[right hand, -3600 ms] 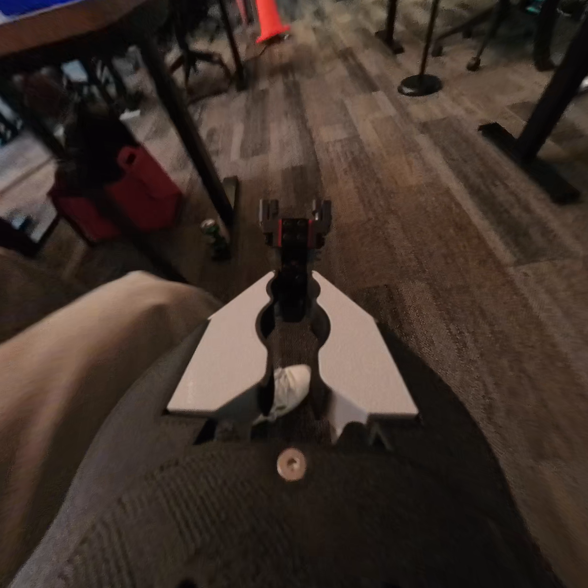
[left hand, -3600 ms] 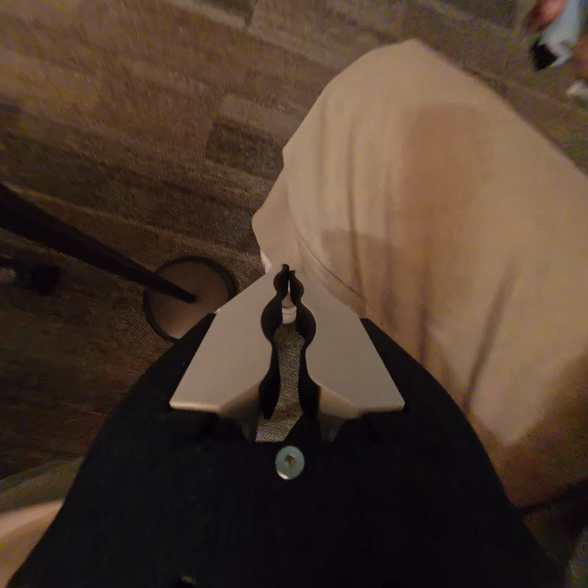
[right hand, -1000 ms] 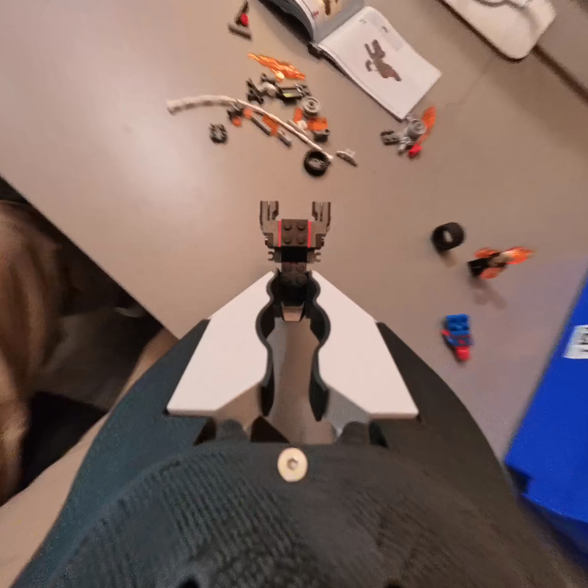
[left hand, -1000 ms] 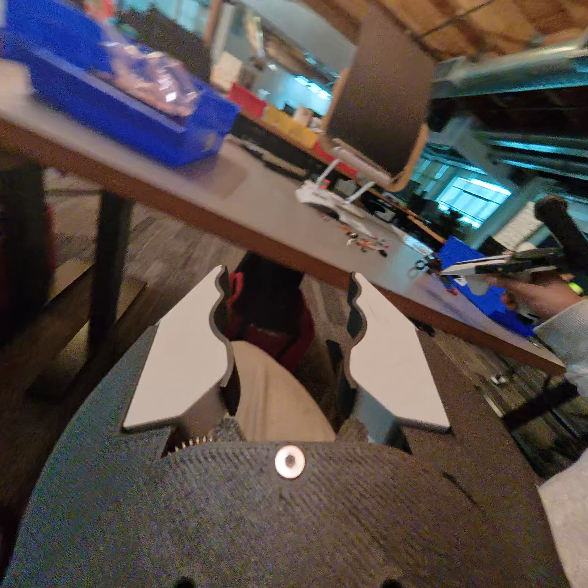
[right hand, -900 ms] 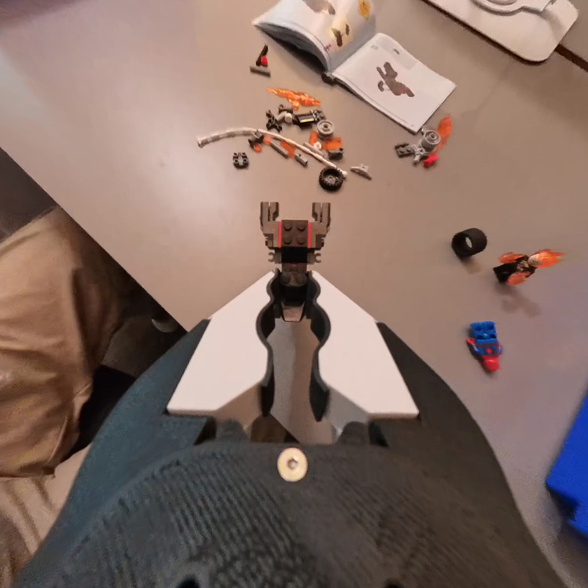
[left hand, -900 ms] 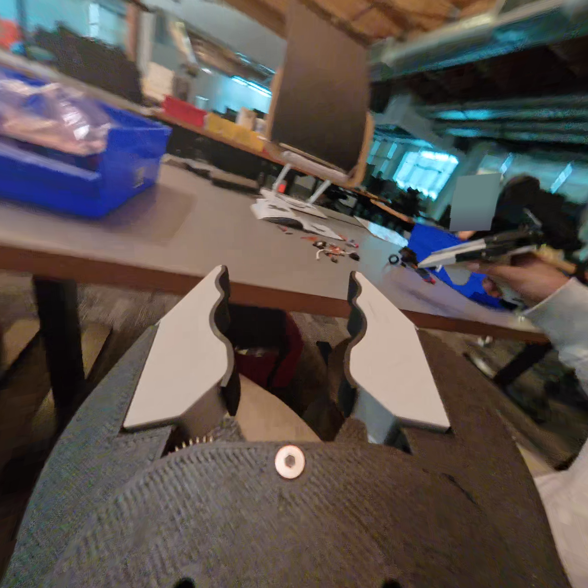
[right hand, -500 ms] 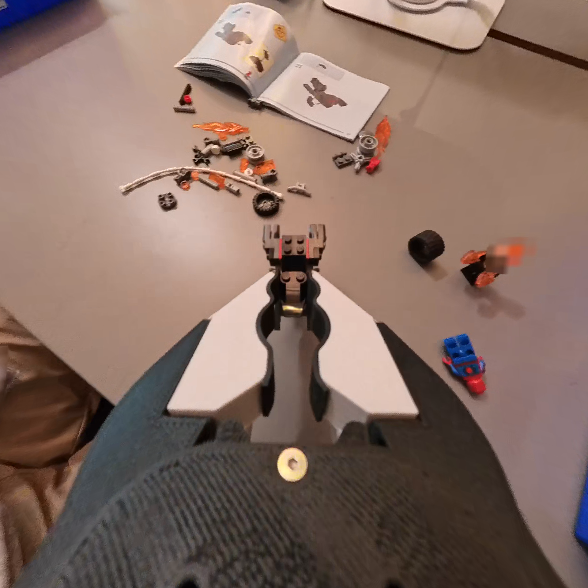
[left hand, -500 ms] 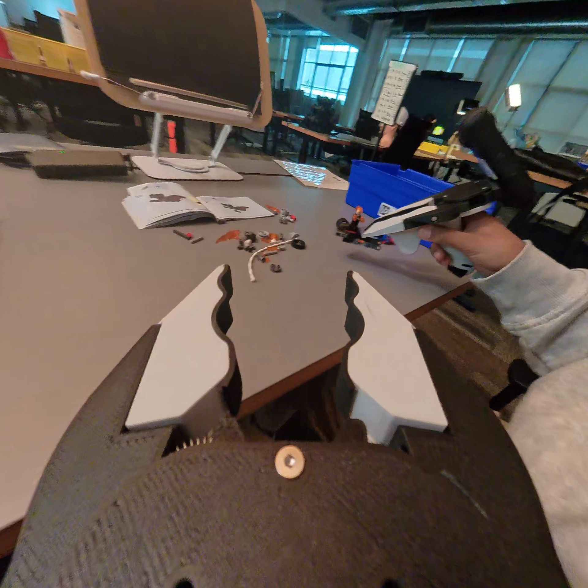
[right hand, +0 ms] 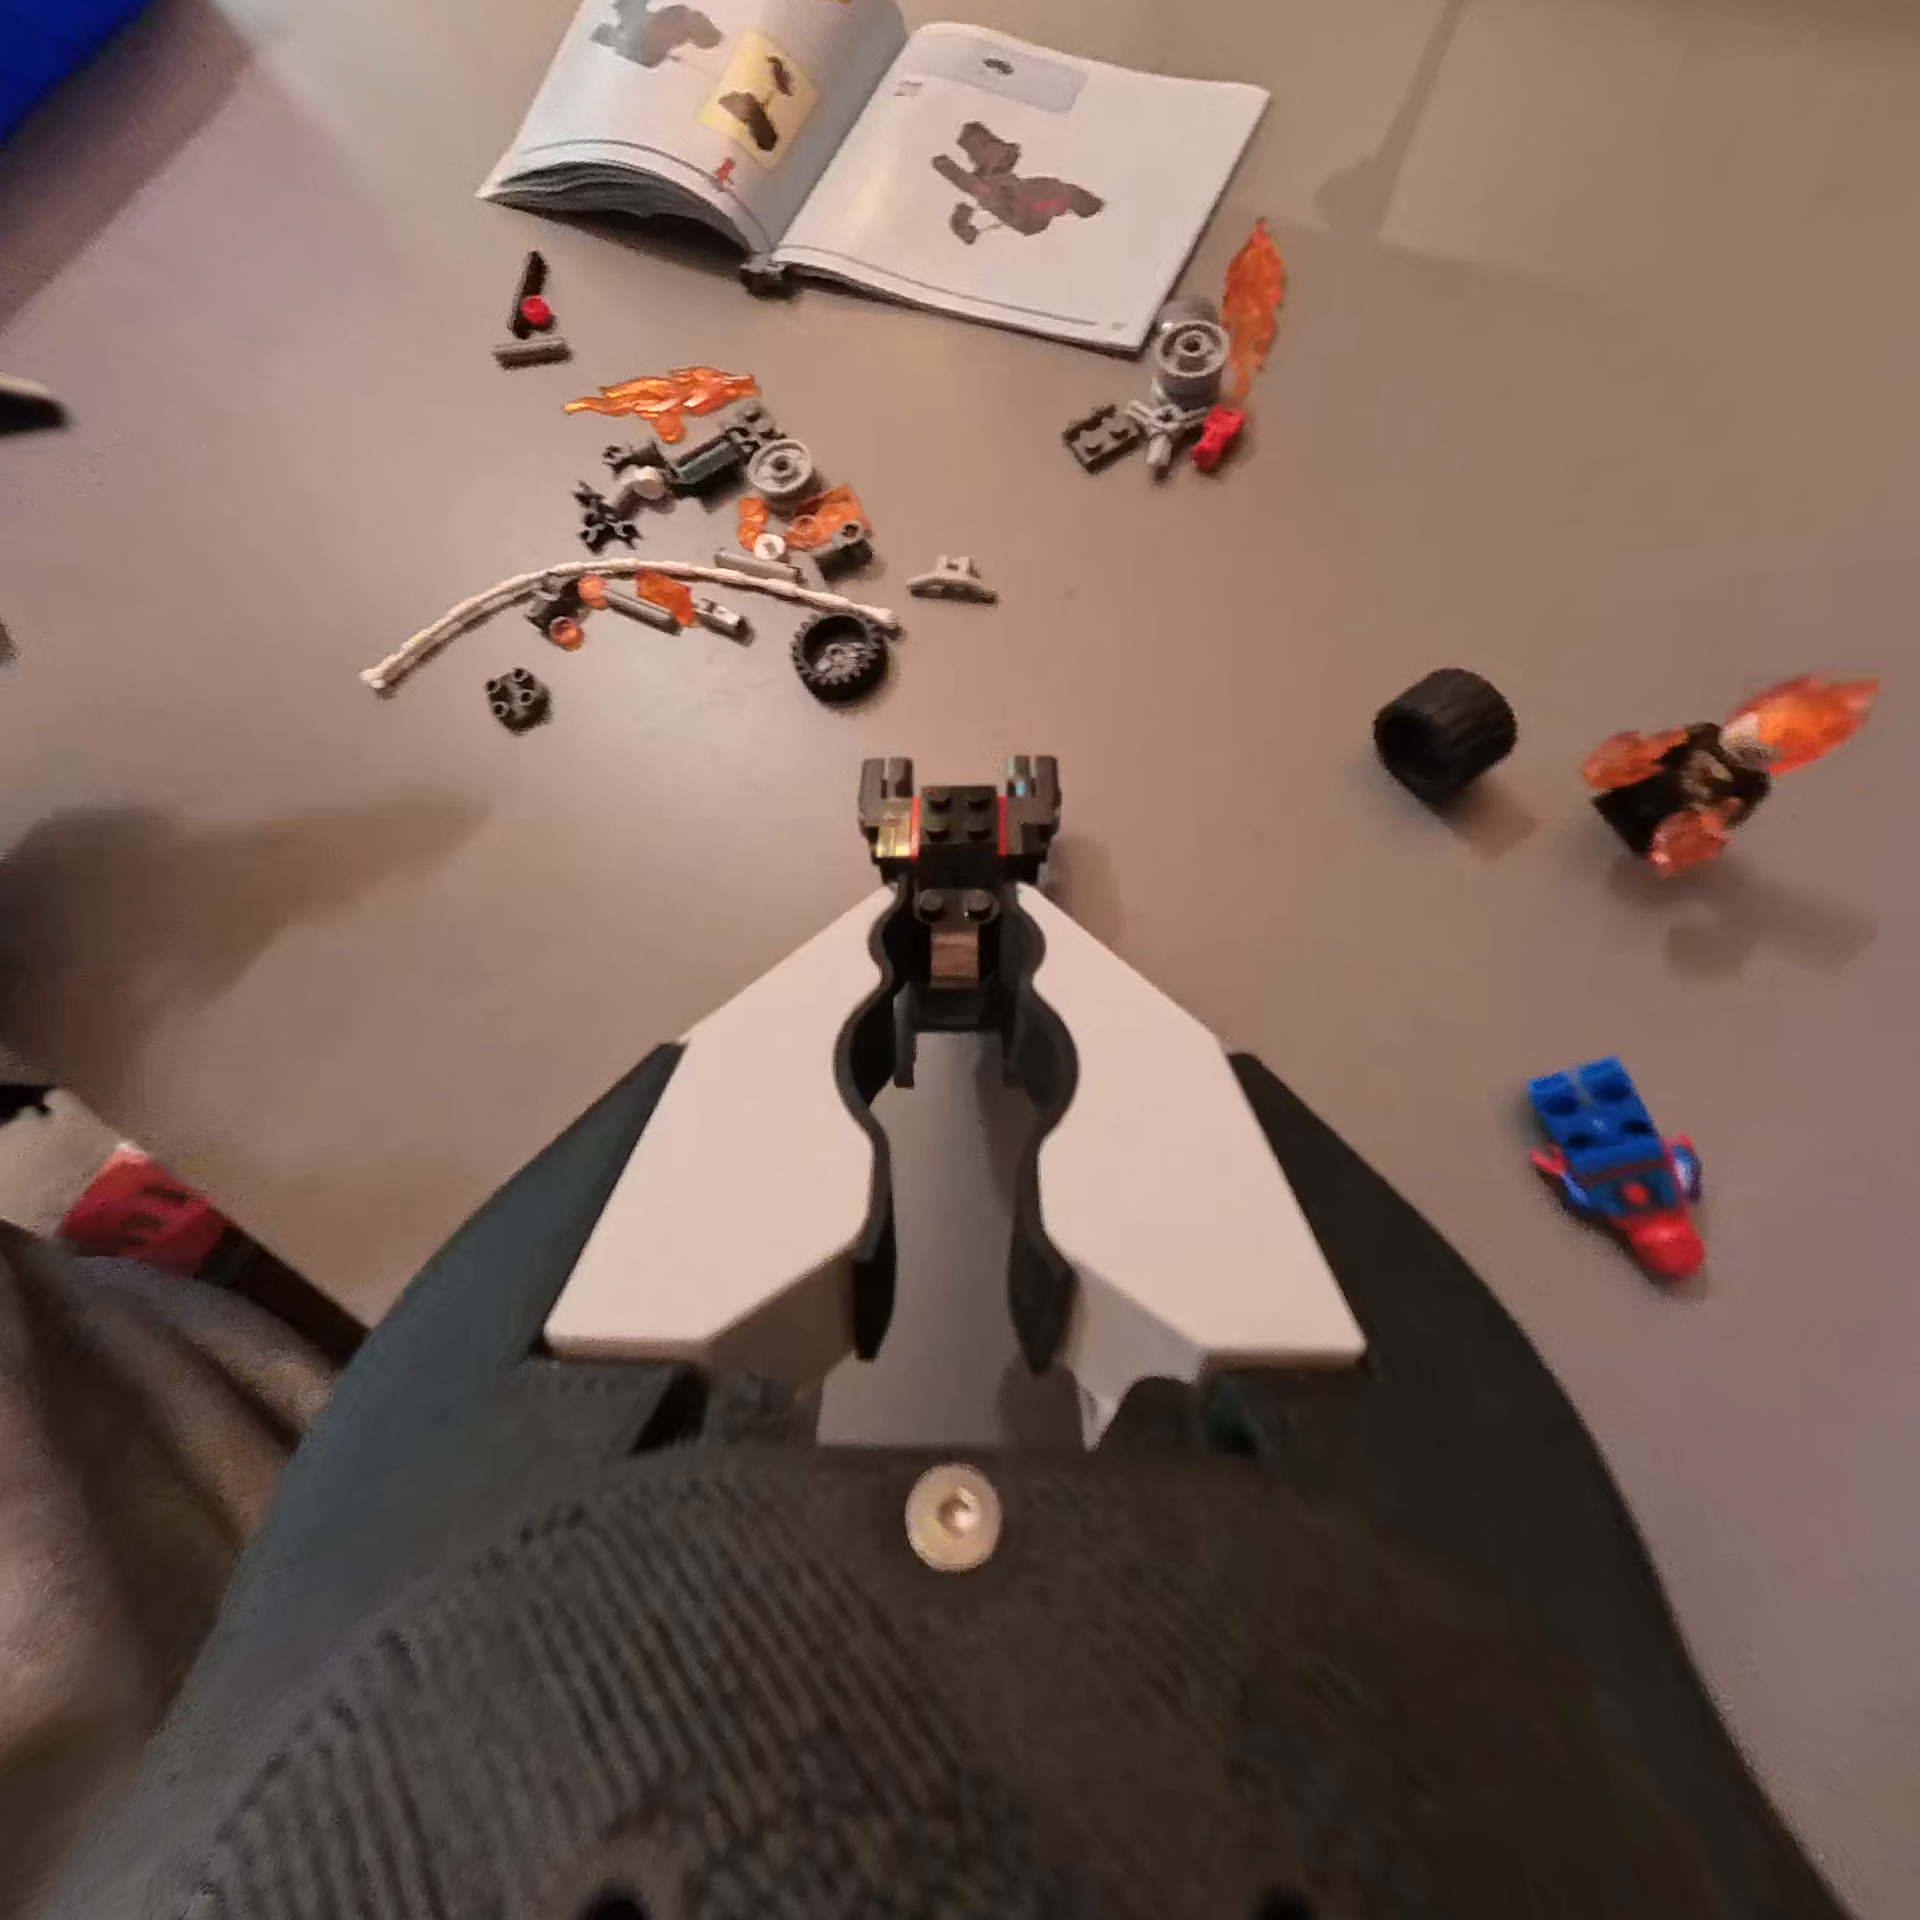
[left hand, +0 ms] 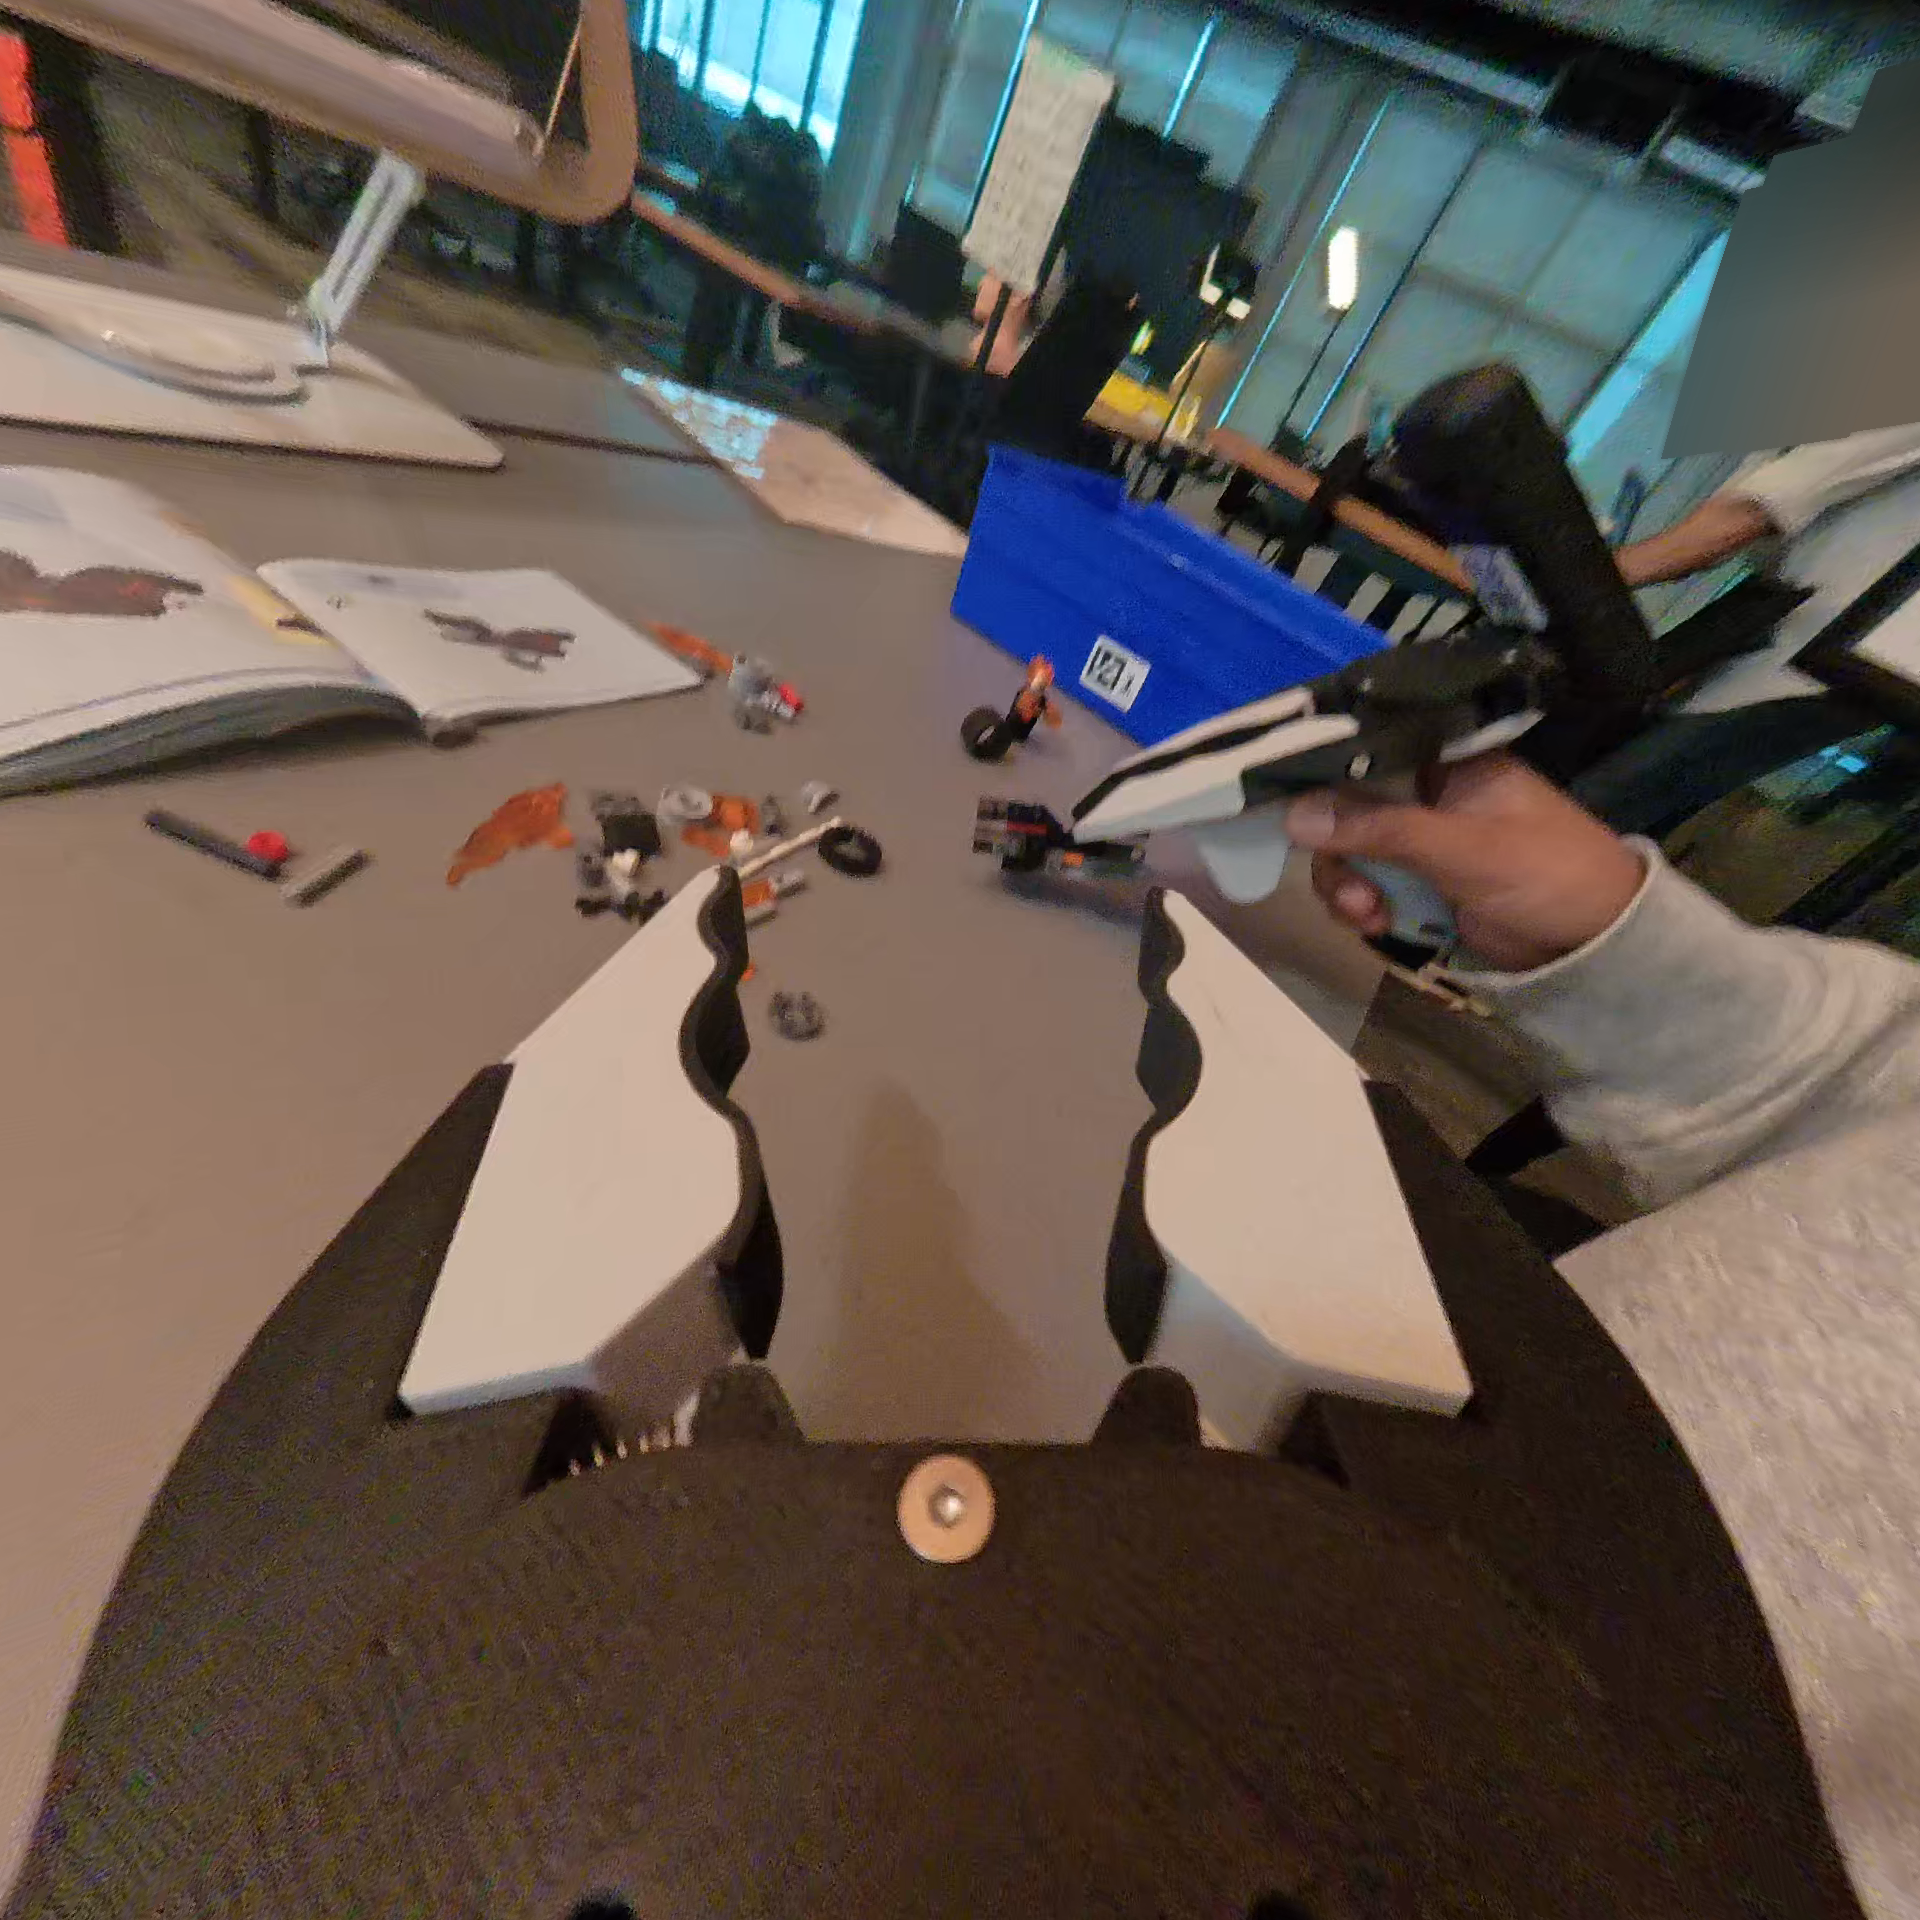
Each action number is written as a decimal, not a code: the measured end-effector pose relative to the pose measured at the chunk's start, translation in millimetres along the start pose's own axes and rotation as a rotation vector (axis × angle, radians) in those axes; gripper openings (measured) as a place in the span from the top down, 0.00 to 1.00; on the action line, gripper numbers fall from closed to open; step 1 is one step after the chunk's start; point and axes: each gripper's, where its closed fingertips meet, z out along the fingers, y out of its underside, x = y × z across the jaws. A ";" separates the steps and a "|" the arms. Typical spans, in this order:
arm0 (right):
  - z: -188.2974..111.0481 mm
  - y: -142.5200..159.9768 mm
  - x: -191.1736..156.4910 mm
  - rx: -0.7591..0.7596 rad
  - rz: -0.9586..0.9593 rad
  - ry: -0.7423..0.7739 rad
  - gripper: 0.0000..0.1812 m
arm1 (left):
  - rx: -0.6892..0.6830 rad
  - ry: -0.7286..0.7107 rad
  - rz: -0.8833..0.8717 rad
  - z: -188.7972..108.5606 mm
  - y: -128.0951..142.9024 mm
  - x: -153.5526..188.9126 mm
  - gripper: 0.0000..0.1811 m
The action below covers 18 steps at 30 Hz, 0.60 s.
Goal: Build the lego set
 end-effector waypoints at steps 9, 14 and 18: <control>23.2 11.2 -48.5 0.033 0.070 0.093 0.84 | -0.030 0.145 0.173 27.1 -18.7 16.4 0.63; 24.2 3.2 -96.1 0.060 -0.041 0.010 0.64 | 0.029 0.182 0.267 24.2 -33.7 26.5 0.69; 14.6 17.8 -68.9 0.065 -0.081 0.109 0.66 | 0.002 0.196 0.194 28.4 -21.0 12.5 0.68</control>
